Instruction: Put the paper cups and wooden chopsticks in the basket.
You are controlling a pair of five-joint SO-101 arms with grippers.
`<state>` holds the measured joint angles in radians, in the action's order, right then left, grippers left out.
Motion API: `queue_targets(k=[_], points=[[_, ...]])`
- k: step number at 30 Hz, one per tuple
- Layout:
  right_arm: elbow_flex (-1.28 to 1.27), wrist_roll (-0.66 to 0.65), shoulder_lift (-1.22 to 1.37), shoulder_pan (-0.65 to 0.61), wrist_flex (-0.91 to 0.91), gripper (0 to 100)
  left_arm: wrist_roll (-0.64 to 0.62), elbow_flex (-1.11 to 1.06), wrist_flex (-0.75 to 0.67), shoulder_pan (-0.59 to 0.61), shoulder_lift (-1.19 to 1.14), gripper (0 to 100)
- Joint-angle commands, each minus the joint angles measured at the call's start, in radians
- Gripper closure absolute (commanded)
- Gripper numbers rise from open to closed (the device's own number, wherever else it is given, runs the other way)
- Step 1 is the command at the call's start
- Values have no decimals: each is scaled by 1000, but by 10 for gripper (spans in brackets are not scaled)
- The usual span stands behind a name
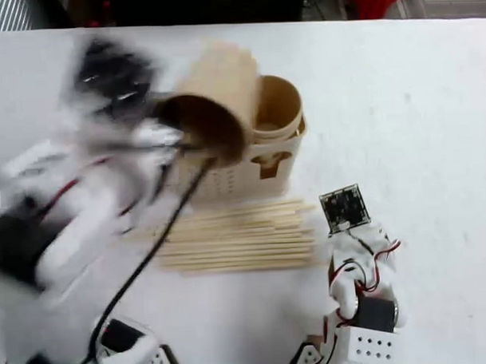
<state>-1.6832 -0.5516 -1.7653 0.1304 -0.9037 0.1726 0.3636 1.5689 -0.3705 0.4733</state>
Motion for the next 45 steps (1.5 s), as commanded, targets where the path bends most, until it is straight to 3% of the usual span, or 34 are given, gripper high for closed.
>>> queue_targets(k=[1,15,40,45], points=[[-8,-6,8,-5,16,981,-46,40,3,-85,-131,977],[-8,-8,8,-5,16,981,-121,374,147,-68,-435,977],[-8,-8,8,-5,16,981,-173,456,181,16,-535,972],[-8,-8,10,-5,16,981,-172,463,180,16,-535,894]])
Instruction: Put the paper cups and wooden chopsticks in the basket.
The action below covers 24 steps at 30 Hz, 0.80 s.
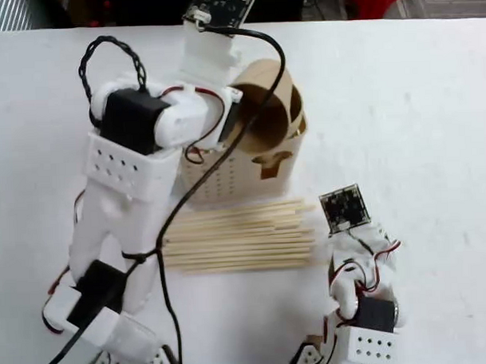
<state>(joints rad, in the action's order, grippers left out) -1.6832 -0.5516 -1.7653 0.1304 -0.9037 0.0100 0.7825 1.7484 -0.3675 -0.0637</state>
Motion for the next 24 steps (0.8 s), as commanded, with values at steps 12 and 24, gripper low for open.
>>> queue_targets(k=[12,24], points=[[-8,-8,10,-5,16,981,-9,38,-236,22,2,842],[-8,-8,10,-5,16,981,-8,37,-368,22,-131,842]])
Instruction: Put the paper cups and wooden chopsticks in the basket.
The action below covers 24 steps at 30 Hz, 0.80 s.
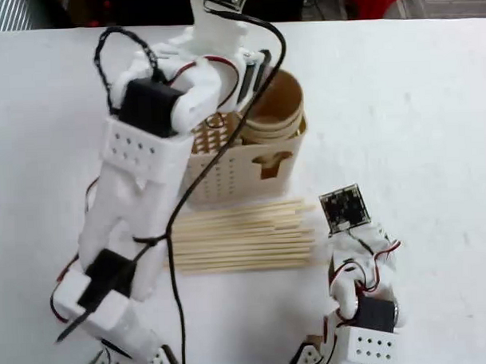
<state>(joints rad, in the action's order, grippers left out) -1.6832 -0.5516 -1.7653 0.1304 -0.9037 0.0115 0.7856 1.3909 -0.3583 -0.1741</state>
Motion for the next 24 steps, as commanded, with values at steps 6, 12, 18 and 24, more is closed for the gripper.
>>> queue_targets(k=[6,12,18,24], points=[[-8,-8,10,-5,16,981,-9,32,57,24,-171,842],[-8,-8,10,-5,16,981,-9,43,63,24,-309,842],[-8,-8,10,-5,16,981,-9,140,89,24,-294,842],[-8,-8,10,-5,16,981,-9,399,250,24,-232,842]])
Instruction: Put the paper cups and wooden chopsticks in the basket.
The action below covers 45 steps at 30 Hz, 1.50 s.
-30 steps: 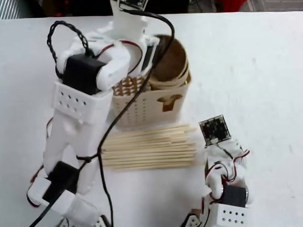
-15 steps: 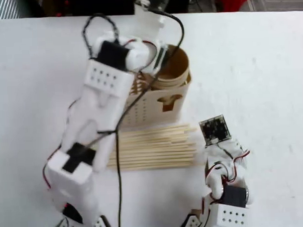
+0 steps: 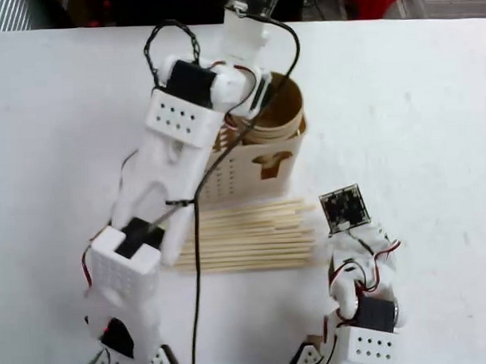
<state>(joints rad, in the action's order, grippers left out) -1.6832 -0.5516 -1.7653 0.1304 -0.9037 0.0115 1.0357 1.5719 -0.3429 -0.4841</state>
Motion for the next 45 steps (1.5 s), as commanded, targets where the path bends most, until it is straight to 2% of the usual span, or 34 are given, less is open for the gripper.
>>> queue_targets(k=[1,5,10,13,17,19,22,26,29,32,37,41,45], points=[[-8,-8,10,-5,16,981,-8,192,101,12,87,842],[-8,-8,10,-5,16,981,-8,344,213,65,108,842],[-8,-8,10,-4,16,981,44,364,221,214,165,842],[-8,-8,8,-5,5,978,38,229,221,314,229,842],[-8,-41,2,-7,-21,978,-11,-152,209,441,318,839],[-8,-57,4,-7,-21,978,-55,-364,120,506,323,838],[20,-64,10,-8,-39,980,-143,-715,-157,576,321,838],[137,-64,12,-12,-107,978,-216,-1111,-546,598,325,838],[253,-64,25,-54,-133,978,-222,-1264,-753,585,328,838],[385,-64,137,-174,-183,978,-222,-1333,-873,581,321,838],[603,-58,501,-440,-209,977,-178,-1405,-1013,572,321,838],[715,-63,803,-618,-188,977,-109,-1395,-1037,595,289,841],[735,-64,1024,-705,-54,977,-107,-1339,-1048,611,216,842]])
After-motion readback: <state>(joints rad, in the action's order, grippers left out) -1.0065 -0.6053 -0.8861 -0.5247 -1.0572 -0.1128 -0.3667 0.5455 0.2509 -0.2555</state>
